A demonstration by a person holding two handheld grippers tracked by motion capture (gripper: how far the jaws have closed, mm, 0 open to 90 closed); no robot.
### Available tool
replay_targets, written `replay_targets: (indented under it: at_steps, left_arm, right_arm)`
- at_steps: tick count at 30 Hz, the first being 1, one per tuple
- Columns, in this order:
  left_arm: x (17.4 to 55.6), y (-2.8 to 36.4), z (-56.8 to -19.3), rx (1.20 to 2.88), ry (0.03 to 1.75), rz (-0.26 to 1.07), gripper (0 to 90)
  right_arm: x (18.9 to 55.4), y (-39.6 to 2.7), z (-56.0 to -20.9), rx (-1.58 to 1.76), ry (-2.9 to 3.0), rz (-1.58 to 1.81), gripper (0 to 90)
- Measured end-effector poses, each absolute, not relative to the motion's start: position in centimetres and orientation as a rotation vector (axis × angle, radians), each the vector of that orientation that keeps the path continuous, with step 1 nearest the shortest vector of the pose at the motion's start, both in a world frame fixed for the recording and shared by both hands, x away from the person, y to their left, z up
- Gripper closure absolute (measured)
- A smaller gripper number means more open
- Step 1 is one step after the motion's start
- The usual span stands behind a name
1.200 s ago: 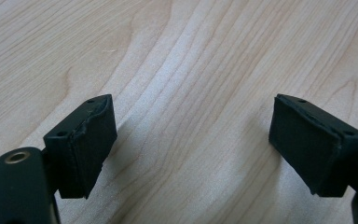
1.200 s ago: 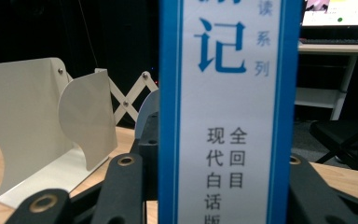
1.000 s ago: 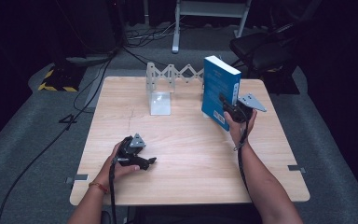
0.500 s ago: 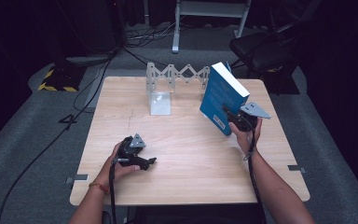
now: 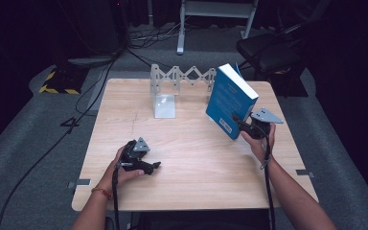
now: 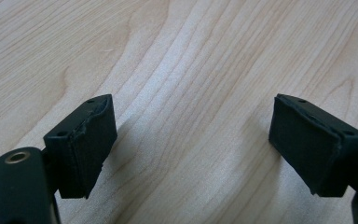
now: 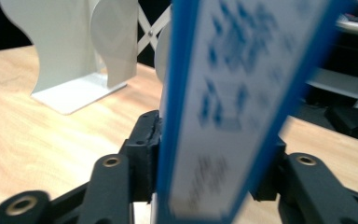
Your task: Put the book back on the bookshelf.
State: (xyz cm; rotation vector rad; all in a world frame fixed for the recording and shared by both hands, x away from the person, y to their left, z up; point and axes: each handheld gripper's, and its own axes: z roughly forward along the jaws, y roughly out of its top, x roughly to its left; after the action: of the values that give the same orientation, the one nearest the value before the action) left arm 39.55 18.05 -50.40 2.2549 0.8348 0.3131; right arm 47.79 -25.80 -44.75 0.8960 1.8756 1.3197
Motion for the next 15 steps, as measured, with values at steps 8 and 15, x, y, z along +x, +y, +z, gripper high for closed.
replay_targets:
  at_steps: [8,15]
  left_arm:
    - [39.5,18.0,-50.4,2.251,0.843,0.315,15.4]
    - [39.4,18.0,-50.4,2.251,0.842,0.316,15.4]
  right_arm:
    - [46.5,-27.5,-46.6,0.868,1.987,1.307,56.5]
    - [46.8,-27.1,-47.0,0.864,1.990,1.290,57.5]
